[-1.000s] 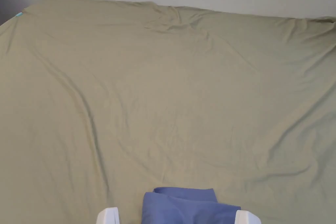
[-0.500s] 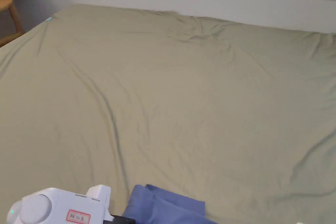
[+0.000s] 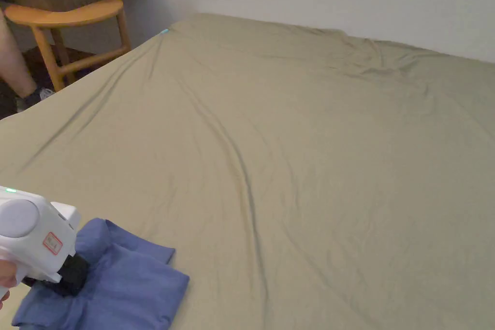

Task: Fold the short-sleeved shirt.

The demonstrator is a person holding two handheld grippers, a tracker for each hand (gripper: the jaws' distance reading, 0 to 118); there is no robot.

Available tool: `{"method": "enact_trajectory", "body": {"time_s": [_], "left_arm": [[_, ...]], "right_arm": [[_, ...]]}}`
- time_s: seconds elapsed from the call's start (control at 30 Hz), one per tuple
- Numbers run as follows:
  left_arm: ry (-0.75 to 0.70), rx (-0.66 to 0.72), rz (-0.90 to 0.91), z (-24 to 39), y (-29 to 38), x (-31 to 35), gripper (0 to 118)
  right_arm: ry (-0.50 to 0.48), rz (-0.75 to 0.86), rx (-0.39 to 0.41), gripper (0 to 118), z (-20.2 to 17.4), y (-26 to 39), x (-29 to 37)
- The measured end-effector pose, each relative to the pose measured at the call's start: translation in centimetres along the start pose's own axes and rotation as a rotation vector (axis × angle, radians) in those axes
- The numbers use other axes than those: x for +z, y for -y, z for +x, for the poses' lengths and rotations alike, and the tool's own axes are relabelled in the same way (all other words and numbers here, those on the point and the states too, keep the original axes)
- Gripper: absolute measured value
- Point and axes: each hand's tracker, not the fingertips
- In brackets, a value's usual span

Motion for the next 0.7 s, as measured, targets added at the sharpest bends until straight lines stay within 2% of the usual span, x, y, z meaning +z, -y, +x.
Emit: {"method": "enact_trajectory", "body": {"time_s": [0.17, 0.33, 0.43, 0.53, 0.57, 0.63, 0.67, 0.7], "left_arm": [[-0.140, -0.010, -0.005, -2.8, -1.7, -1.0, 29], [-0.274, -0.019, 0.007, -4.3, -3.4, -2.6, 36], [-0.325, -0.003, 0.085, -4.5, -3.5, -2.6, 55], [-0.330, 0.101, 0.154, -5.7, -3.1, -0.3, 56], [-0.347, 0.126, 0.210, -6.2, -2.8, 1.1, 52], [-0.417, 0.155, 0.318, -6.5, -2.1, 4.0, 10], [-0.454, 0.162, 0.371, -6.2, -1.7, 5.6, 1], [-0.446, 0.145, 0.428, -5.7, -1.2, 7.2, 0]], "right_arm": [[0.054, 0.039, -0.011, 0, -0.7, -0.3, 0.3], [0.051, 0.060, -0.059, 0, -0.2, -0.4, 0.7], [0.072, 0.062, -0.059, 0, -0.2, 0.0, 1.0], [0.072, 0.064, -0.054, 0, 0.0, 0.4, 1.6], [0.068, 0.066, -0.052, 0, 0.1, 0.4, 1.8], [0.072, 0.082, -0.039, 0, -0.1, 0.3, 2.3], [0.077, 0.093, -0.025, 0, -0.2, 0.2, 2.6], [0.086, 0.118, -0.004, 0, -0.3, -0.1, 3.1]]}}
